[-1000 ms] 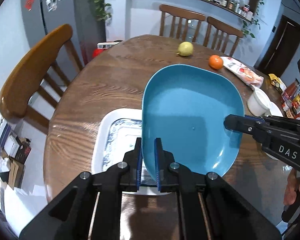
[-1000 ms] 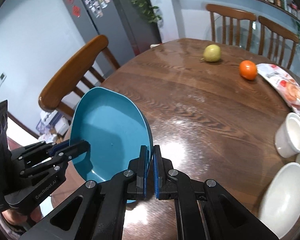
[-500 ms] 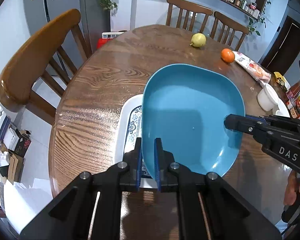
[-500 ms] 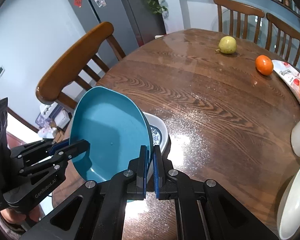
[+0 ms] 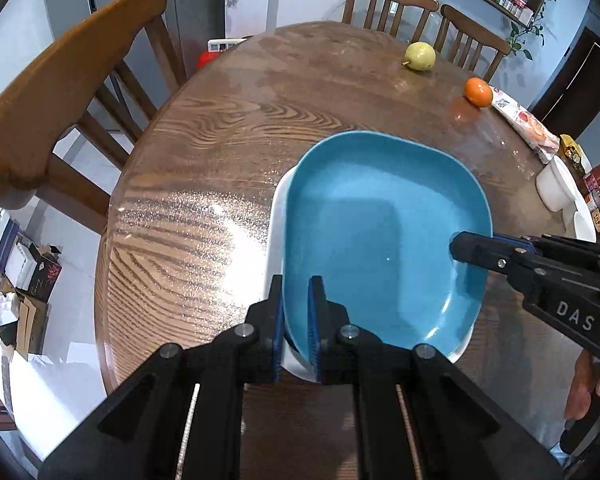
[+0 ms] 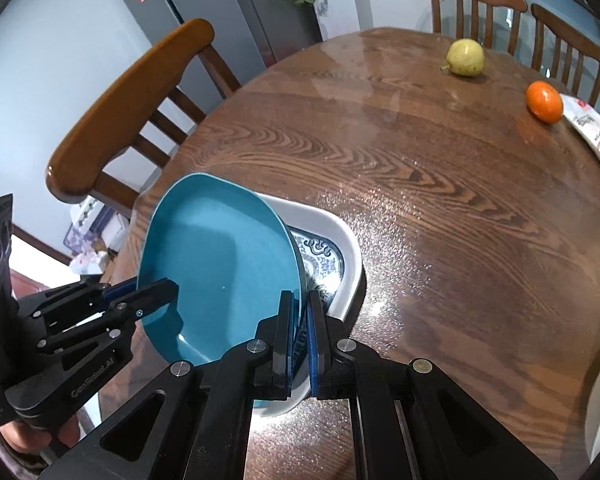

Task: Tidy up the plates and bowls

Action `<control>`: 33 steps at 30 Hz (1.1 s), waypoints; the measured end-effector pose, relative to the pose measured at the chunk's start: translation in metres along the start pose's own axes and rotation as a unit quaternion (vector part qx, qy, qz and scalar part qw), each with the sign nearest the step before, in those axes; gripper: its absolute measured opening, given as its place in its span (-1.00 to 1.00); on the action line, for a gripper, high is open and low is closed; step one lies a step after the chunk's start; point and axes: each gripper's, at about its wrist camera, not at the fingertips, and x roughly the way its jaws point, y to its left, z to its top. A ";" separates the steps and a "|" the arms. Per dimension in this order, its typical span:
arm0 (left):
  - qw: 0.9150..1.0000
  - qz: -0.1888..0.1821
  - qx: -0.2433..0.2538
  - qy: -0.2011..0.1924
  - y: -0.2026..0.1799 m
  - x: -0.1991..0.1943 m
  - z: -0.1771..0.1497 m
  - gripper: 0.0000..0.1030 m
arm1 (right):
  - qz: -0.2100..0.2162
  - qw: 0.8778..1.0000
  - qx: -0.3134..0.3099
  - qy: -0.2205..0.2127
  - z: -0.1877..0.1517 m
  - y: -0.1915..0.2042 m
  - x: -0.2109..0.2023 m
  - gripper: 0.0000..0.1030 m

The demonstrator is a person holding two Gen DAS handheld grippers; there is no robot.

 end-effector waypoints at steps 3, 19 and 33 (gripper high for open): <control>1.000 0.000 0.004 0.006 -0.001 0.004 0.000 -0.84 | -0.005 1.000 0.004 0.007 0.001 -0.001 0.006 -0.86; 1.000 -0.018 0.026 -0.003 -0.012 0.001 0.001 0.25 | -0.027 0.999 0.031 -0.013 0.001 -0.012 0.005 -0.41; 0.998 0.021 0.051 -0.039 -0.024 -0.025 -0.009 0.98 | -0.017 0.996 0.061 -0.069 -0.026 -0.031 -0.054 0.10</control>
